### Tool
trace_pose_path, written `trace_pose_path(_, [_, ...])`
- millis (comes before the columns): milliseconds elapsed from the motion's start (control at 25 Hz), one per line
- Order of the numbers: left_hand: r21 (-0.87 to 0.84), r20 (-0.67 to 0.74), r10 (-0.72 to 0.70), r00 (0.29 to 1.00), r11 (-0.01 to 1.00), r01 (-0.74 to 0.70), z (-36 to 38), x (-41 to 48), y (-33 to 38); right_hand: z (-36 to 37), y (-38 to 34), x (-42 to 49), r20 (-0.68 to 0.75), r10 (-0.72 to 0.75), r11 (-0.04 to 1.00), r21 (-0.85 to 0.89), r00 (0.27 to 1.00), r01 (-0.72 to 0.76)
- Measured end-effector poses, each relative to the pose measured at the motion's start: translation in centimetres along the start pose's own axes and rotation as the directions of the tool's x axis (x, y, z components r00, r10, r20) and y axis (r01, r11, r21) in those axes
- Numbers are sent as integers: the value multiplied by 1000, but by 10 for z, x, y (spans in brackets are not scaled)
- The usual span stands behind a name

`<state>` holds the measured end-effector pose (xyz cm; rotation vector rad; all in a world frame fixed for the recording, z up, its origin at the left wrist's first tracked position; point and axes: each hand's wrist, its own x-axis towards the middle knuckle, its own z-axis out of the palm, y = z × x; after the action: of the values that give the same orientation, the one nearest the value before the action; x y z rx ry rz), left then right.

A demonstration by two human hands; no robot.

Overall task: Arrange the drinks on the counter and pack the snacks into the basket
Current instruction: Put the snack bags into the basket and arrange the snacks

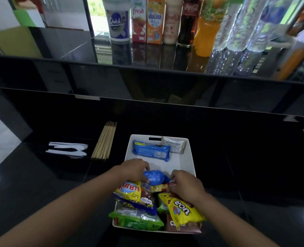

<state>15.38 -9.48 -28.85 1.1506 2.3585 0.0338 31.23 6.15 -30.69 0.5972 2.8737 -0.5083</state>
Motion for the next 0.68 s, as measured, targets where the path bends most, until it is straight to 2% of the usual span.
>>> trace_pose_path(200, [53,-79,-91,993,994,96,6,-3,-5,-2,0,6,7,76,991,-113,997,-75])
trace_pose_path(440, [3,-237,-146,961,988,151,11,-3,-8,3,-1,16,-28,15,960,-280,999,-22])
trace_pose_path(680, [-96,-327,-154,932,987,130,12,0,-11,7,3,25,64,42,980,-197,997,-28])
